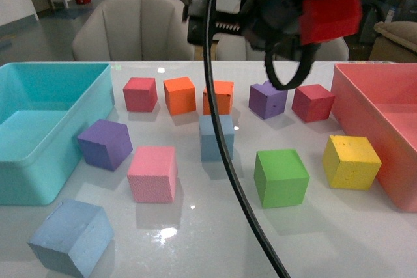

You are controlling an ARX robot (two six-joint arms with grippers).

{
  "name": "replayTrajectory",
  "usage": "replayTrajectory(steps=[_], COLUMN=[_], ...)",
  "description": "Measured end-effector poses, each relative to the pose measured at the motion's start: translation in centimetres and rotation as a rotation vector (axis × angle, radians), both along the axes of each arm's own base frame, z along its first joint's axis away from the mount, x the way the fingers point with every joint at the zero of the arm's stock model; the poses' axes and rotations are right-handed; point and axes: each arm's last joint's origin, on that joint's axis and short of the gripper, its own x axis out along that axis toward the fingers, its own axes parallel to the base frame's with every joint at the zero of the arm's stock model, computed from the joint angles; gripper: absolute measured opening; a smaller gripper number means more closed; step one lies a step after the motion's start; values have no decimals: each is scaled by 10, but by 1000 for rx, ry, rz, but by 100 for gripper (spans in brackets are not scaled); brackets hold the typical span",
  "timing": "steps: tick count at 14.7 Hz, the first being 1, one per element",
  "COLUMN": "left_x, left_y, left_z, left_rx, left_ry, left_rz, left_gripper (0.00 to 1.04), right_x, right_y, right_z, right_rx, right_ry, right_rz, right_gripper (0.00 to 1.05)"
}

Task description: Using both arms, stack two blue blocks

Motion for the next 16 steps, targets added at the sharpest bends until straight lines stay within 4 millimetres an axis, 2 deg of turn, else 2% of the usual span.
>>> replayTrajectory(steps=[2,4,5,6,7,8,9,10,11,12,13,14,16], left_x=[0,0,0,0,0,0,0,0,0,0,0,0,0], left_y=[0,0,0,0,0,0,0,0,0,0,0,0,0], left_z=[0,0,0,0,0,0,0,0,0,0,0,0,0], left_rx=[0,0,0,0,0,0,0,0,0,0,0,0,0], left_ry=[0,0,0,0,0,1,0,0,0,0,0,0,0], left_rz=[0,0,0,-1,0,1,0,0,0,0,0,0,0], left_gripper=[98,98,98,98,98,98,98,98,98,98,98,98,98], right_x=[-44,-86,-144,-171,-191,-213,-234,-252,-261,-266,-270,-273,-281], right_y=[-19,-35,-52,-68,-95,-128,-150,-161,-167,-171,-175,-178,-183], right_z=[25,35,36,36,35,28,17,11,14,11,0,-10,-15], right_rx=[49,65,42,-19,-88,-161,-197,-193,-179,-177,-188,-196,-190], right_ry=[-146,-233,-286,-422,-460,-451,-419,-447,-508,-527,-504,-481,-504], right_rz=[23,36,45,-50,-116,-161,-176,-161,-161,-158,-154,-154,-156], right_gripper=[98,98,98,87,76,63,50,37,22,9,2,2,2])
